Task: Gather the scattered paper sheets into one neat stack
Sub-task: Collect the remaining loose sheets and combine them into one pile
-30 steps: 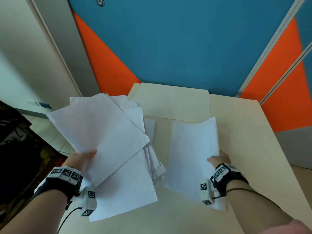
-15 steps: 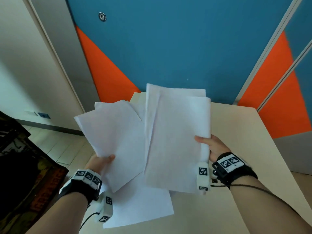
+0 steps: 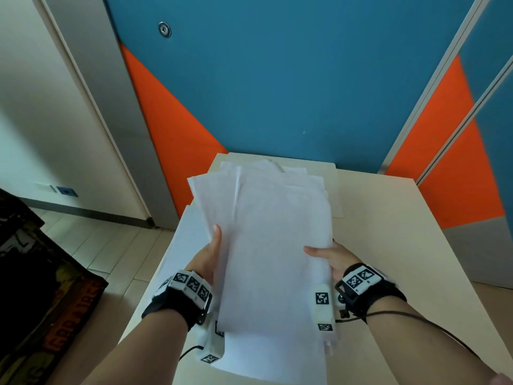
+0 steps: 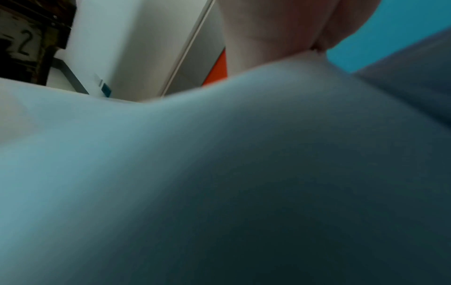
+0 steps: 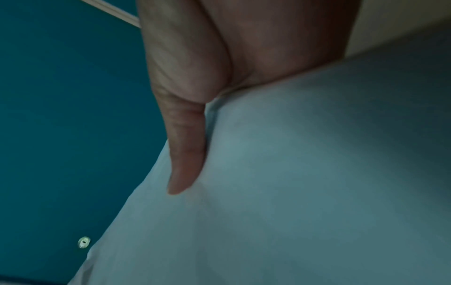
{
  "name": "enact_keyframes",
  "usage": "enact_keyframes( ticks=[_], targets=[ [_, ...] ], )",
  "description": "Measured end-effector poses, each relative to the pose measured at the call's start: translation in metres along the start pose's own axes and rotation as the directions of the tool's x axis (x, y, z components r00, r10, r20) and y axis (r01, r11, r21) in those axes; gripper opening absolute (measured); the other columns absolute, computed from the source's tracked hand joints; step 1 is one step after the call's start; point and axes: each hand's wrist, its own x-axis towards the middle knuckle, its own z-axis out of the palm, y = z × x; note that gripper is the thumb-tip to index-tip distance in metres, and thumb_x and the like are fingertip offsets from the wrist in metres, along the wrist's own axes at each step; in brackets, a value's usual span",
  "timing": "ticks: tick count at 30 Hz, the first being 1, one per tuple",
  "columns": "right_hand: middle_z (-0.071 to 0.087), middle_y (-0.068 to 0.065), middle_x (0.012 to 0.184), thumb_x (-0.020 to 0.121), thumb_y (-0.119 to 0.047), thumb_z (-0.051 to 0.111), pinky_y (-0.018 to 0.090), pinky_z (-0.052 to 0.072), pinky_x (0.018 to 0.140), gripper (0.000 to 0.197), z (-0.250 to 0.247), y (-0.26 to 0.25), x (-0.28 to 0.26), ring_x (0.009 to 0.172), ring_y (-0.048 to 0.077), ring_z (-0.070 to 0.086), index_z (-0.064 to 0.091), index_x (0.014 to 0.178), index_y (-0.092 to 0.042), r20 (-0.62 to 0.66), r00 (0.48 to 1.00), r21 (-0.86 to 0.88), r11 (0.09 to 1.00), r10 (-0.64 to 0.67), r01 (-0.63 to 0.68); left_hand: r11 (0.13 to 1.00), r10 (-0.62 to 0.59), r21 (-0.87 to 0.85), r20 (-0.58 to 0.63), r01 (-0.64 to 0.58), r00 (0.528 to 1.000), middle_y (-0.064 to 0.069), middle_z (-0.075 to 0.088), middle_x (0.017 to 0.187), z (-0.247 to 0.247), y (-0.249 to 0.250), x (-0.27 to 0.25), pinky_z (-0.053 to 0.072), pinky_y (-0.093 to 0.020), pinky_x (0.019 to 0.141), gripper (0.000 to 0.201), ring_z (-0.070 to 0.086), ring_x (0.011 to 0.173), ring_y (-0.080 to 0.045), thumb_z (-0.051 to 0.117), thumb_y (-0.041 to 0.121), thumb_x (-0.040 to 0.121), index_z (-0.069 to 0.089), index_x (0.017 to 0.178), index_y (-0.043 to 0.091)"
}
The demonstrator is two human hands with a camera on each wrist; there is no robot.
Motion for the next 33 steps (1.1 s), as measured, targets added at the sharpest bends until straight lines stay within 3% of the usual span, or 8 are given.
enact_keyframes(
  ticks=[6,9,12,15,18,23,28,33],
  targets=[
    [0.07,0.019,0.104,0.067,-0.013,0.076,0.045,0.052,0.083,0.052,-0.026,0.002,-0.012,0.095,0.035,0.066,0.059,0.115,-0.004,0.064,0.991,-0.037,0.993,0.117,-0.114,0.99,0.129,0.032,0.162,-0.136,0.978,-0.006,0.077,0.09,0.036,0.007,-0.019,0.057,-0.029,0.065,0.068,0.074,0.081,-0.022,0.086,0.04,0.054,0.066,0.11,0.007],
    [0.07,0.014,0.099,0.072,-0.01,0.073,0.044,0.049,0.086,0.051,-0.037,-0.001,-0.015,0.093,0.031,0.063,0.056,0.119,-0.002,0.028,0.996,-0.051,0.995,0.081,-0.08,0.991,0.122,0.037,0.144,-0.128,0.982,-0.005,0.074,0.095,0.043,0.004,-0.005,0.056,-0.03,0.073,0.057,0.071,0.087,-0.021,0.072,0.051,0.068,0.064,0.108,0.011],
    [0.065,0.015,0.109,0.04,-0.021,0.089,0.047,0.046,0.091,0.09,-0.049,-0.004,-0.015,0.101,0.032,0.06,0.056,0.121,-0.004,-0.041,0.999,-0.045,0.999,0.027,-0.029,0.979,0.089,0.178,0.078,-0.102,0.993,-0.005,0.066,0.111,0.04,0.007,0.009,0.051,-0.037,0.091,0.055,0.064,0.102,-0.025,0.048,0.058,0.085,0.056,0.115,0.013],
    [0.066,0.015,0.107,0.009,-0.032,0.094,0.047,0.047,0.088,0.11,-0.068,-0.006,-0.017,0.102,0.032,0.061,0.059,0.111,-0.01,-0.104,0.994,-0.027,0.999,-0.023,0.021,0.885,0.19,0.456,-0.167,-0.095,0.967,-0.012,0.062,0.123,0.013,0.007,0.031,0.046,-0.039,0.096,0.039,0.059,0.11,-0.031,0.052,0.036,0.091,0.057,0.119,0.008],
    [0.068,0.014,0.101,0.05,-0.02,0.089,0.046,0.046,0.09,0.077,-0.084,-0.011,-0.021,0.092,0.03,0.064,0.056,0.119,-0.006,-0.149,0.988,0.004,0.999,-0.049,0.05,0.703,0.226,0.698,-0.4,0.135,0.888,-0.017,0.048,0.137,-0.029,0.002,0.046,0.04,-0.042,0.103,0.038,0.046,0.124,-0.034,0.053,0.02,0.09,0.055,0.126,0.01],
    [0.076,0.007,0.084,0.032,-0.028,0.091,0.045,0.054,0.08,0.087,-0.095,-0.014,-0.024,0.082,0.027,0.071,0.061,0.111,-0.008,-0.188,0.98,-0.007,0.998,-0.065,0.065,0.473,0.11,0.743,-0.583,0.473,0.805,-0.019,0.038,0.137,-0.066,-0.019,0.045,0.033,-0.043,0.105,0.078,0.036,0.128,-0.034,0.068,0.047,0.076,0.041,0.134,0.003],
    [0.071,0.011,0.096,0.064,-0.015,0.081,0.042,0.054,0.078,0.061,-0.082,-0.009,-0.027,0.086,0.027,0.066,0.057,0.119,-0.005,-0.191,0.98,0.004,0.999,-0.052,0.054,0.543,0.02,0.69,-0.581,0.479,0.813,-0.02,0.05,0.132,-0.069,-0.021,0.054,0.041,-0.039,0.099,0.09,0.05,0.12,-0.032,0.078,0.045,0.066,0.039,0.131,-0.003],
    [0.064,0.012,0.104,0.088,-0.002,0.054,0.04,0.049,0.081,0.038,-0.074,-0.009,-0.028,0.092,0.027,0.061,0.051,0.125,-0.003,-0.229,0.973,-0.011,1.0,-0.027,0.026,0.609,0.021,0.72,-0.433,0.331,0.901,-0.016,0.067,0.102,-0.076,-0.025,0.057,0.05,-0.032,0.078,0.041,0.057,0.081,-0.026,0.075,0.029,0.073,0.064,0.103,0.003]
  ],
)
